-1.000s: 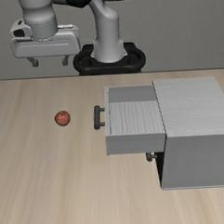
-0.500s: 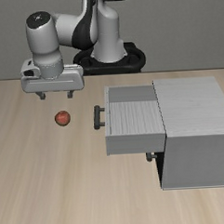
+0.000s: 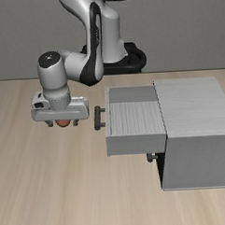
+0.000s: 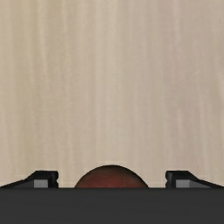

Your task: Pick up the peach and place it in the top layer of the cabinet

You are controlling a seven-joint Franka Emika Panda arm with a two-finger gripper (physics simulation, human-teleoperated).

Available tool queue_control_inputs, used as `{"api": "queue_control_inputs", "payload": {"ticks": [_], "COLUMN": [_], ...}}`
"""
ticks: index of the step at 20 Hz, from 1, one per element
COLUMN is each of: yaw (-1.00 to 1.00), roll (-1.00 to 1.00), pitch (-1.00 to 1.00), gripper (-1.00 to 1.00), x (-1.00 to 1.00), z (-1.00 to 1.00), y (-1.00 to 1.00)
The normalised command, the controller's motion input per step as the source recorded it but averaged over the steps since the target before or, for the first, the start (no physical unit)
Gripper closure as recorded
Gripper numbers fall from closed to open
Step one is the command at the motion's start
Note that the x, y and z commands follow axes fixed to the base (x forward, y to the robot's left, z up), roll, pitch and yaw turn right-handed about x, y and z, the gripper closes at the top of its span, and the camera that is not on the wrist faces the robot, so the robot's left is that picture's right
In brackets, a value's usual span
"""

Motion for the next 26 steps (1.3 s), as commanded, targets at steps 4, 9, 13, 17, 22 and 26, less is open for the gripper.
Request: {"api": "queue_control_inputs", "payload": {"ticks": [4, 9, 13, 17, 22, 26], "yaw": [0.00, 0.00, 0.00, 0.00, 0.00, 0.00], "roll": [0.00, 0.00, 0.00, 0.00, 0.00, 0.00], "pitch": [0.00, 0.00, 0.00, 0.00, 0.00, 0.00], "gripper": [1.00, 1.00, 1.00, 1.00, 1.00, 1.00], "x": [0.00, 0.00, 0.00, 0.00, 0.00, 0.00], "z": [0.00, 0.00, 0.50, 1.00, 1.00, 1.00], "y": [0.00, 0.00, 0.00, 0.00, 0.00, 0.00]}}
